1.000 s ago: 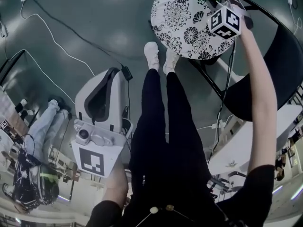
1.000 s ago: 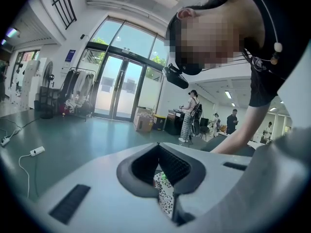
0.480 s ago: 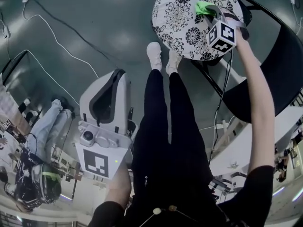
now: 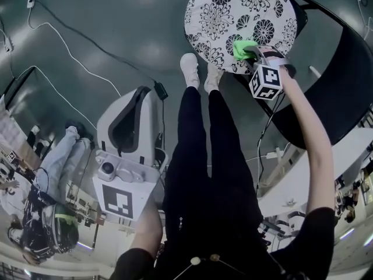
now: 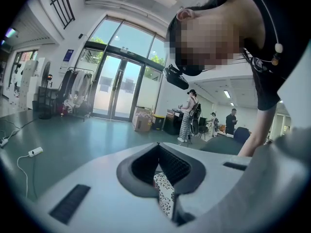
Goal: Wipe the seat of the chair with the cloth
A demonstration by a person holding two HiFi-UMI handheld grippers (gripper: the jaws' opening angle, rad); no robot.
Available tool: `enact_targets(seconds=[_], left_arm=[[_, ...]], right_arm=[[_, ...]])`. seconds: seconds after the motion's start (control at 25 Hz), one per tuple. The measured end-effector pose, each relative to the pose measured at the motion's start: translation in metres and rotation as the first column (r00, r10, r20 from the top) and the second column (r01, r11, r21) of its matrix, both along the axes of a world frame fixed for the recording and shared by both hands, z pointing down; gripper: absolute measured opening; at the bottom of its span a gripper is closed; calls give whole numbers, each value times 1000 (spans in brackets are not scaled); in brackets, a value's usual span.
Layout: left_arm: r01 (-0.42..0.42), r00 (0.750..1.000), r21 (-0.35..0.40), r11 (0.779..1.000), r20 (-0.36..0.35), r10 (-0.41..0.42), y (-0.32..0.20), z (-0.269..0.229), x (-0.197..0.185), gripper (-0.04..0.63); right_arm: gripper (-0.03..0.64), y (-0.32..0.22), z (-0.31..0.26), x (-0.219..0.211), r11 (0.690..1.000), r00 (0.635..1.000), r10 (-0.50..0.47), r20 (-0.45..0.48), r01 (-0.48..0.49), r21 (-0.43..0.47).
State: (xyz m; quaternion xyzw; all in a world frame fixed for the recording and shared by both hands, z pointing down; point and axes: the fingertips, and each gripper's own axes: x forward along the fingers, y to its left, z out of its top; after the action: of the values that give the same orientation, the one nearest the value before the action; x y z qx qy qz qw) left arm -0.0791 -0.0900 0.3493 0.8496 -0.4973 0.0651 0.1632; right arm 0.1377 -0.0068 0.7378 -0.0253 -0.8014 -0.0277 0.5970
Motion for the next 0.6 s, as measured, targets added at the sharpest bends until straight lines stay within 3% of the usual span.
enact_targets(seconds=[0.24,0.44,0.52,0.6], left_arm=[[-11,1000,-5,1000,-6,11,0,1,7,5],[-9,1000,-9,1000,-6,9,3,-1,8,5],[-7,1000,-9,1000,-5,7,4,-1,7,5],[-7,1000,-10,1000,2,7,4,0,5,5]], right_arm=[[83,44,-6,4,983,997,-76,10,77,-167],[83,80,-15,9,923,988,-155,7,147,-355],[83,77,-19,7,919,991,-130,19,127,-374],[84,54,-23,1,938,998,-28,48,42,-345]])
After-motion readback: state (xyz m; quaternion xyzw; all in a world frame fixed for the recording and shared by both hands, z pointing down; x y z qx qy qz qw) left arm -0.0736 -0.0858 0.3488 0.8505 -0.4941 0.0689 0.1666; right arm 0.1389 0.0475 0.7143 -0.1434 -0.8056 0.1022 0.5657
